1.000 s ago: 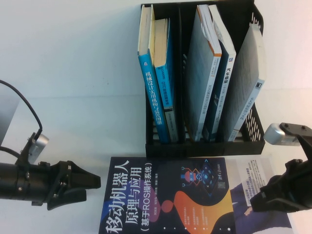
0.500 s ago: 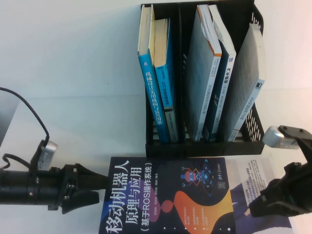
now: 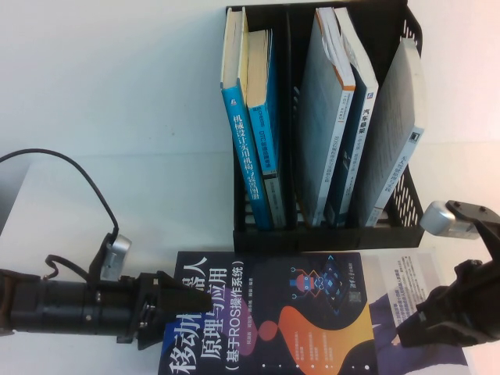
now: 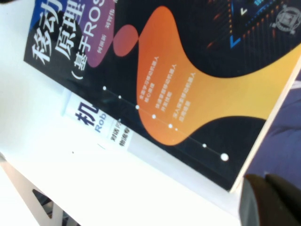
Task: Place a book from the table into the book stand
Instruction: Pick up the book with your left arm
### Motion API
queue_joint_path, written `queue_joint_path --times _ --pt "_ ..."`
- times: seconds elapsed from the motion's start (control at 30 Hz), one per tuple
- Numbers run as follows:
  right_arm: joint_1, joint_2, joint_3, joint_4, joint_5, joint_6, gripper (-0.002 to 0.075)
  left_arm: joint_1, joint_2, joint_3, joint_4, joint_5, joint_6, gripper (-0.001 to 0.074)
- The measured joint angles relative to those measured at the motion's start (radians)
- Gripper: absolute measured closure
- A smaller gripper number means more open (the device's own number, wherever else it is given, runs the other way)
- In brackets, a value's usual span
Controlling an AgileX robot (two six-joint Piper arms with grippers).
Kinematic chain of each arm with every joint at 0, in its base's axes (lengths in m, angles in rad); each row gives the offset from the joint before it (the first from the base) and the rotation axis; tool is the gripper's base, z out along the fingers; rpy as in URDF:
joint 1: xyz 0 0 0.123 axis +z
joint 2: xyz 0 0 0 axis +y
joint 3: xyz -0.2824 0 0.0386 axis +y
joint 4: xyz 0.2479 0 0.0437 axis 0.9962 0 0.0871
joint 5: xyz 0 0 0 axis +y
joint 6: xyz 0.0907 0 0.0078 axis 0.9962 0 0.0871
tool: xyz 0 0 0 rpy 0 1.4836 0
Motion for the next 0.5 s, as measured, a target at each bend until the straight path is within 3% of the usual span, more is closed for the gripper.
queue_joint_path --times 0.13,0.33,0.5 --pt "0.0 0.0 0.0 0.013 0.0 0.0 0.0729 -0.013 0.0 0.0 -0.008 0.002 0.0 0.023" --pt "0.0 0.0 0.0 0.022 0.0 0.0 0.0729 -0.012 0.002 0.0 -0.009 0.029 0.009 0.0601" --pt "0.0 0.0 0.0 0.024 0.001 -0.015 0.0729 -0.01 -0.014 -0.021 0.025 0.03 0.023 0.0622"
